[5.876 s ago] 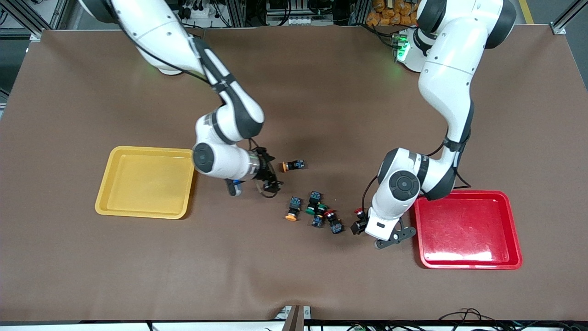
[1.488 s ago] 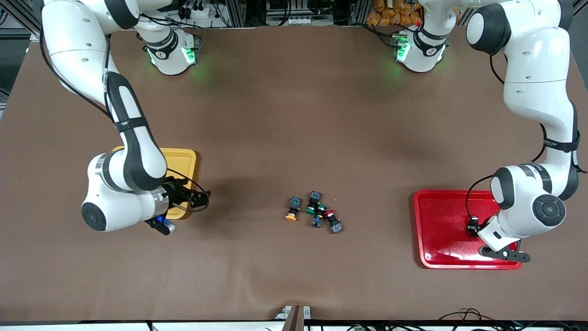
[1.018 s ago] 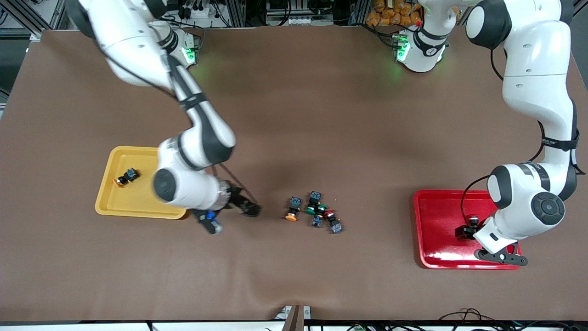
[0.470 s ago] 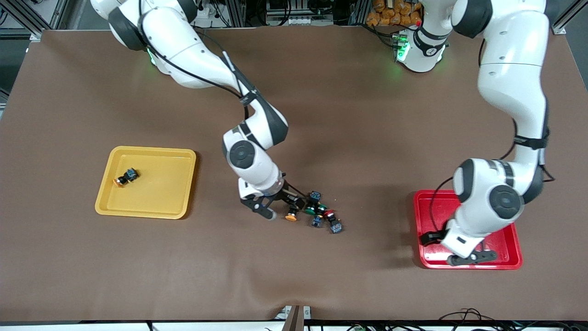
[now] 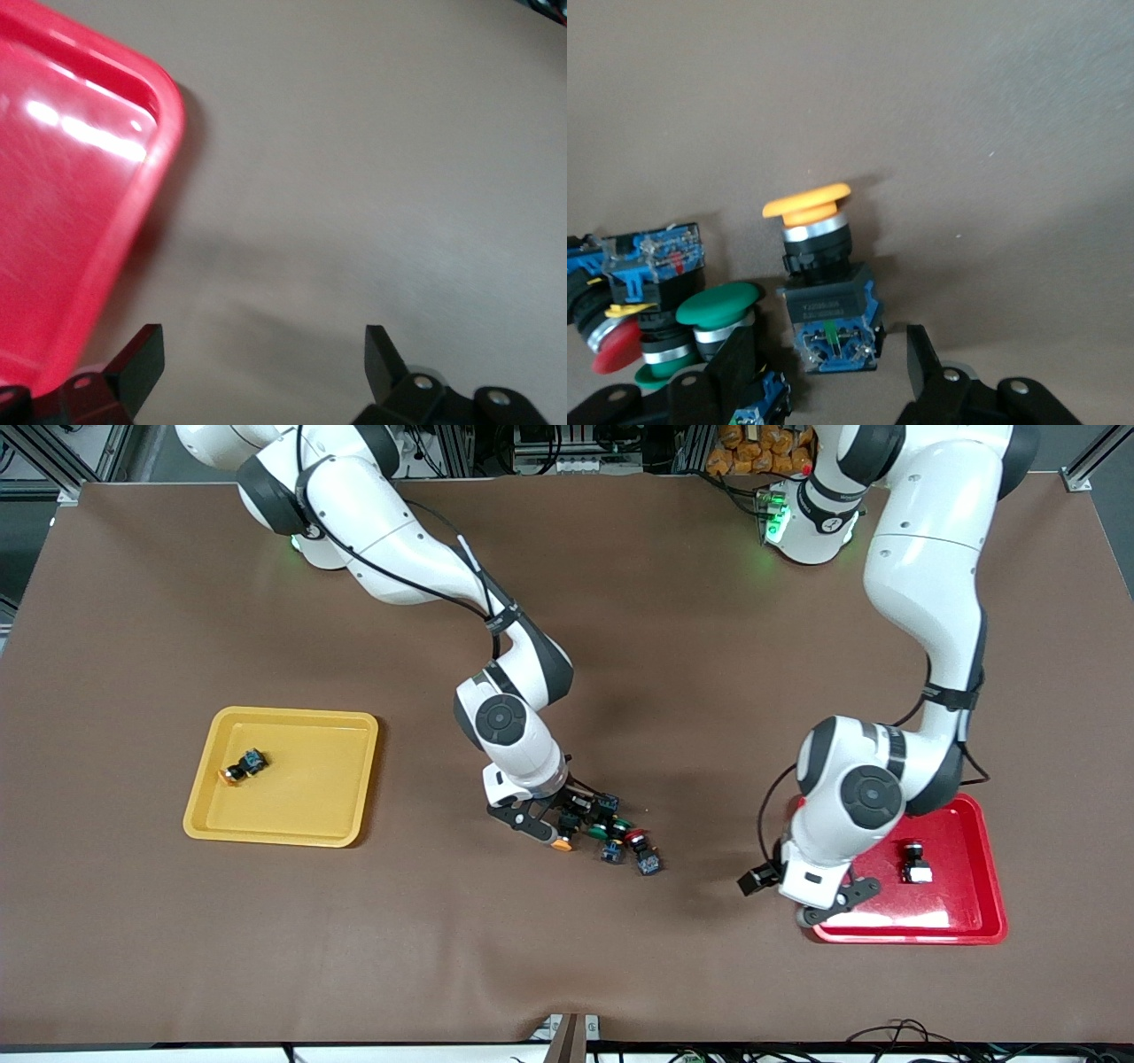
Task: Place red and yellow buttons in trays
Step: 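Grasp another yellow button with the right gripper while the left gripper returns, then lift yellow button with the right gripper while the left gripper grasps red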
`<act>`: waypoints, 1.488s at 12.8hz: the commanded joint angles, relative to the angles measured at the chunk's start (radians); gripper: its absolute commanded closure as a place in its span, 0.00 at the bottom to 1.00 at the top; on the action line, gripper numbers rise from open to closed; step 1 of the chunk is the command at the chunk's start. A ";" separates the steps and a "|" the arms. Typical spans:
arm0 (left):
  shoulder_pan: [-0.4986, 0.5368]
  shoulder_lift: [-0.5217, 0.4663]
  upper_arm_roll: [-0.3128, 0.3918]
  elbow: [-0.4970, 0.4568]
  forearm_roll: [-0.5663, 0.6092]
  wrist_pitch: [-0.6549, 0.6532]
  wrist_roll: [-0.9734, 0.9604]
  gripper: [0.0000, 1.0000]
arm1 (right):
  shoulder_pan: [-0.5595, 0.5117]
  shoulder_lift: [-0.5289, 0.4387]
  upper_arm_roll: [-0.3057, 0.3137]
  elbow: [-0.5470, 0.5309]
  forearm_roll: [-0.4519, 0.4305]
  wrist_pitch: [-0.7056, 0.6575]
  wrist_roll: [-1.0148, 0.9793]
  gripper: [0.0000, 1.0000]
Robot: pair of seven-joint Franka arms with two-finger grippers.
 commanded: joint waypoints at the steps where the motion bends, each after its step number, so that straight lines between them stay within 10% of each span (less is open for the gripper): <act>1: -0.059 0.008 0.009 0.011 -0.015 0.002 -0.097 0.00 | 0.050 0.071 -0.048 0.082 -0.024 0.011 0.084 0.29; 2: -0.079 0.023 0.009 0.025 -0.016 0.004 -0.134 0.00 | 0.038 0.068 -0.047 0.082 -0.021 0.001 0.095 0.53; 3: -0.098 0.036 0.009 0.039 -0.016 0.007 -0.165 0.00 | 0.037 0.066 -0.047 0.084 -0.019 0.000 0.090 0.98; 14: -0.199 0.158 0.006 0.056 -0.044 0.265 -0.222 0.00 | -0.587 -0.158 0.292 0.061 -0.015 -0.685 -0.431 1.00; 19: -0.270 0.183 0.070 0.056 -0.030 0.265 -0.207 0.00 | -0.827 -0.391 0.291 -0.343 -0.019 -0.646 -0.881 1.00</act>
